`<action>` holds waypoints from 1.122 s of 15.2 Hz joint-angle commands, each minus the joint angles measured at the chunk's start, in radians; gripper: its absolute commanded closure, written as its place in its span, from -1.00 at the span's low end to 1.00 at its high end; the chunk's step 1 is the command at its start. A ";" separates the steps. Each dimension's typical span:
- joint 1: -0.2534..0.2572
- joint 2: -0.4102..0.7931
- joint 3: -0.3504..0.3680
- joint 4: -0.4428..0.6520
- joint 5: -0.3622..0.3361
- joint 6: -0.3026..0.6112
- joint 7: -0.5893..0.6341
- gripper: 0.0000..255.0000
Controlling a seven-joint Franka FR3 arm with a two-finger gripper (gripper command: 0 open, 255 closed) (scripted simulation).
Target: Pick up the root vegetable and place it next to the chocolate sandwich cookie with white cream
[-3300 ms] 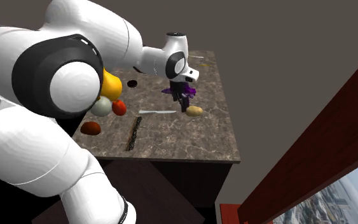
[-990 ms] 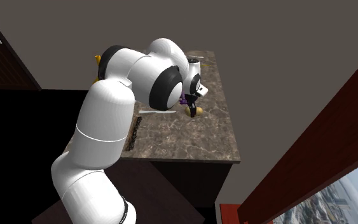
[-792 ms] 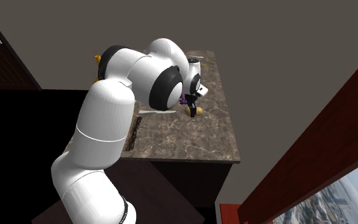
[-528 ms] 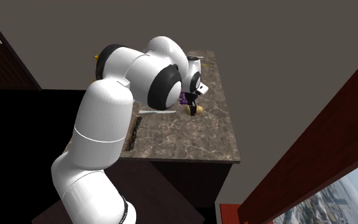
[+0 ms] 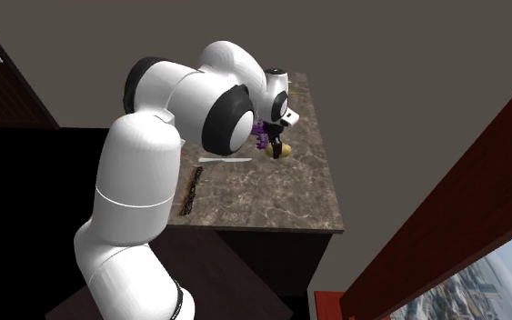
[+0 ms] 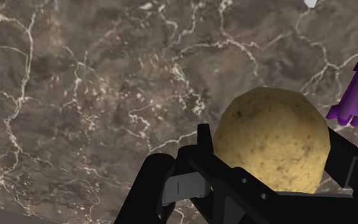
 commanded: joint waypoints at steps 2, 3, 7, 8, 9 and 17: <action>-0.004 -0.025 0.007 0.006 0.011 -0.030 -0.008 1.00; -0.006 -0.033 0.009 0.009 0.015 -0.040 -0.010 1.00; -0.010 -0.063 0.016 0.021 0.029 -0.081 -0.021 1.00; -0.012 -0.070 0.018 0.024 0.032 -0.091 -0.023 1.00; -0.013 -0.077 0.020 0.028 0.035 -0.102 -0.026 1.00; 0.033 -0.092 0.042 0.076 0.040 -0.168 0.029 1.00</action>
